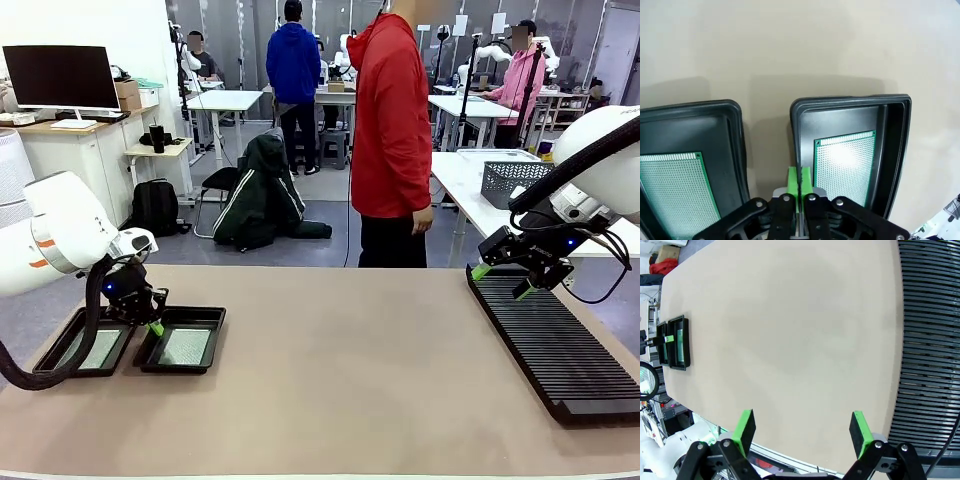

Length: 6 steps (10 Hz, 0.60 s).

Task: Inspect and transfer BCBs to ESD trays.
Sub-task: Pick up the ESD tray and place it on the left side of the table.

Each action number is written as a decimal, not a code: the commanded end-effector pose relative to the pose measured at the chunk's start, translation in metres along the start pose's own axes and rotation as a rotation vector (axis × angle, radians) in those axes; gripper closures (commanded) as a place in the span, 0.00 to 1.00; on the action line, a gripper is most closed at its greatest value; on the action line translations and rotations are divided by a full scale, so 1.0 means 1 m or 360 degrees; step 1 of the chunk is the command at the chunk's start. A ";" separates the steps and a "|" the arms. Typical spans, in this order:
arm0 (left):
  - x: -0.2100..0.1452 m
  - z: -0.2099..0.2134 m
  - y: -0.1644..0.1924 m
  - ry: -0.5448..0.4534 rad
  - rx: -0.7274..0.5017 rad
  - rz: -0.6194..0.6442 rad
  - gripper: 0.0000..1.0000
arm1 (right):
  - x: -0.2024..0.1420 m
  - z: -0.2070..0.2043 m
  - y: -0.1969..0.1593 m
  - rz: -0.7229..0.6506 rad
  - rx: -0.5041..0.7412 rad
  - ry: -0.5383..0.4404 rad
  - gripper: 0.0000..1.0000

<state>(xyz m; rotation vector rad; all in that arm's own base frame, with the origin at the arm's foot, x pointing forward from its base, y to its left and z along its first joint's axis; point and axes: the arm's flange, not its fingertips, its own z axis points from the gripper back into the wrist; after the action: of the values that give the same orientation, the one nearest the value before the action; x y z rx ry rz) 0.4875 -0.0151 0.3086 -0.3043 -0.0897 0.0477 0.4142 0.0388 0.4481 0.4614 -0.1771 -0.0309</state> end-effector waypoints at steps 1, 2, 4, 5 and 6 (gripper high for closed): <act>0.000 0.003 -0.001 -0.0009 -0.0001 -0.0003 0.97 | 0.000 0.001 0.002 -0.0033 -0.0014 -0.0001 0.00; 0.000 0.003 -0.001 -0.0009 -0.0001 -0.0003 0.97 | 0.000 0.001 0.002 -0.0033 -0.0014 -0.0001 0.00; 0.000 0.003 -0.001 -0.0009 -0.0001 -0.0003 0.97 | 0.000 0.001 0.002 -0.0033 -0.0014 -0.0001 0.00; 0.000 0.003 -0.001 -0.0009 -0.0001 -0.0003 0.97 | 0.000 0.001 0.002 -0.0033 -0.0014 -0.0001 0.00; 0.000 0.003 -0.001 -0.0009 -0.0001 -0.0003 0.97 | 0.000 0.001 0.002 -0.0033 -0.0014 -0.0001 0.00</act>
<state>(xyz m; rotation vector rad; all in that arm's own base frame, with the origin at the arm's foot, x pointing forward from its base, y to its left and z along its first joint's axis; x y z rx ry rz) 0.4875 -0.0162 0.3093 -0.3046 -0.0906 0.0471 0.4142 0.0388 0.4481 0.4614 -0.1771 -0.0309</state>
